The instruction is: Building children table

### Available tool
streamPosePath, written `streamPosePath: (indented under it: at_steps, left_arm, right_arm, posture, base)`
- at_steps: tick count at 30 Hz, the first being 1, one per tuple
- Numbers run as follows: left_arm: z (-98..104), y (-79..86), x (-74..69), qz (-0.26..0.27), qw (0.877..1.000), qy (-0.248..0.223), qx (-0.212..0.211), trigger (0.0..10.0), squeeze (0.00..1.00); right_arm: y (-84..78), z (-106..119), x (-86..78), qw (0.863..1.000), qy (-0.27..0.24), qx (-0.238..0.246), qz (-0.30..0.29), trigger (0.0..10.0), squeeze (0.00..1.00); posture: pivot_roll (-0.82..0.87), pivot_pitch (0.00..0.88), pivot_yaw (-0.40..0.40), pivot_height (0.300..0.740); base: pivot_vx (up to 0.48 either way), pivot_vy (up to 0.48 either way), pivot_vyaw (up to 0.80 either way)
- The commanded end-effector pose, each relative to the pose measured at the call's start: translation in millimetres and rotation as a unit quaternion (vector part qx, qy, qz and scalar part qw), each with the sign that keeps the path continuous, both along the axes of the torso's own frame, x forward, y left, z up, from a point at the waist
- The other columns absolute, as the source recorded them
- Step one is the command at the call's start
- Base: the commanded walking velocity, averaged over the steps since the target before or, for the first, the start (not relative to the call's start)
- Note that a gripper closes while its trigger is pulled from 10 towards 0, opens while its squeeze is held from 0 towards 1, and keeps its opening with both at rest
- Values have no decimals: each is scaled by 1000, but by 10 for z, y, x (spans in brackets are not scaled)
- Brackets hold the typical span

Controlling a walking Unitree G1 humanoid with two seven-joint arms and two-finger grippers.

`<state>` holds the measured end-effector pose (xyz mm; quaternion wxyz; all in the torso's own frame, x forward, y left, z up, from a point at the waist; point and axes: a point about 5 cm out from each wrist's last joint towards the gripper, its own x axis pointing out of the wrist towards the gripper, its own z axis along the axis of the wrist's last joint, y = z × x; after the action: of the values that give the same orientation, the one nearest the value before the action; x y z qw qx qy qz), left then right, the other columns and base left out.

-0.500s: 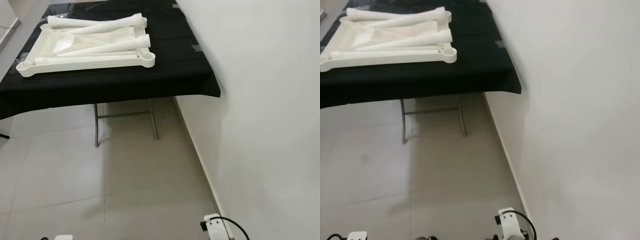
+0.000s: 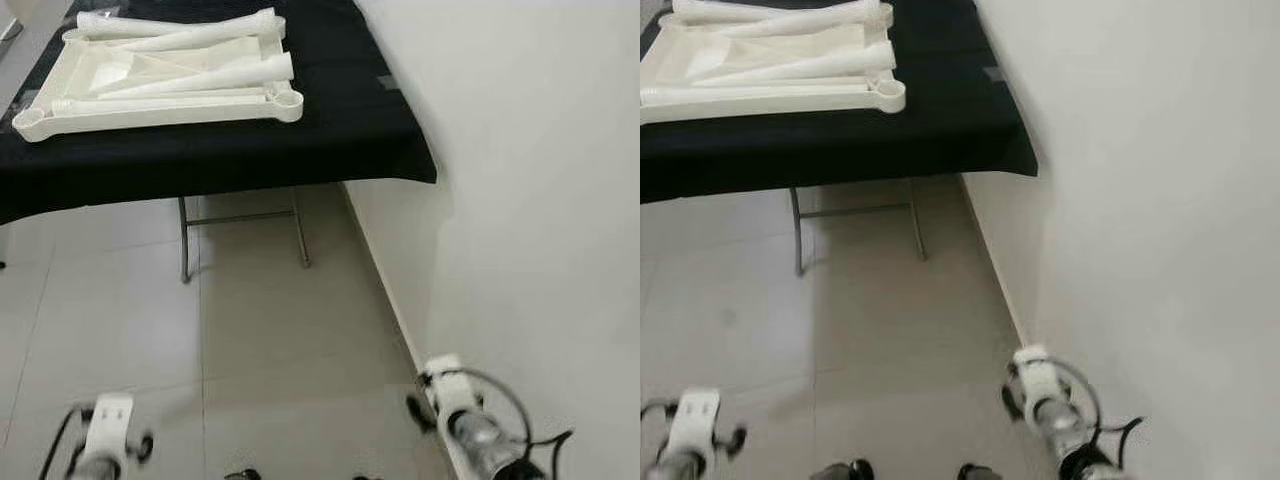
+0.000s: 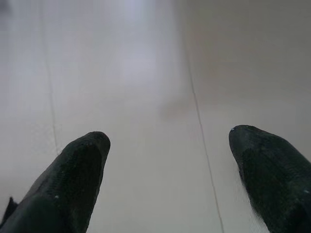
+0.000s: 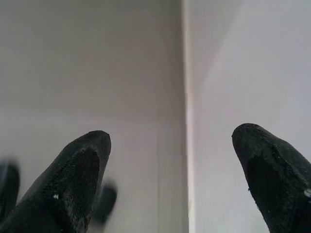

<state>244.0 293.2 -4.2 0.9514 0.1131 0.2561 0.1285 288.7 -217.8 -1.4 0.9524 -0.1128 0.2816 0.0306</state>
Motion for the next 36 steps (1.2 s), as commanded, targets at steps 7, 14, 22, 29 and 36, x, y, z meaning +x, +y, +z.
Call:
streamPosePath:
  at_steps: [7, 14, 22, 29, 36]
  left_arm:
    - [456, -331, 368, -94, 985, -146, 17, 10000, 0]
    - [692, -985, 316, -177, 958, -222, -33, 10000, 0]
    - [832, -1363, 184, -230, 937, -252, -72, 10000, 0]
    - [935, -1355, 187, -226, 936, -264, -62, 10000, 0]
    - [1165, -1214, 381, -181, 939, -287, -50, 10000, 0]
  right_arm:
    - [266, 165, 130, 991, -62, 103, 62, 10000, 0]
    - [624, 581, 197, 953, -186, 187, 150, 10000, 0]
    - [834, 749, 183, 939, -235, 197, 158, 10000, 0]
    - [720, 906, 260, 938, -263, 194, 117, 10000, 0]
    - [792, 1173, 397, 929, -303, 172, 124, 10000, 0]
  posture:
    - [23, 208, -27, 740]
    - [0, 178, -8, 740]
    - [14, 156, 1, 740]
    - [8, 145, 0, 740]
    - [30, 104, -28, 740]
  base:
    - [0, 0, 343]
    - [0, 0, 800]
    - [0, 0, 500]
    - [0, 0, 0]
    - [0, 0, 0]
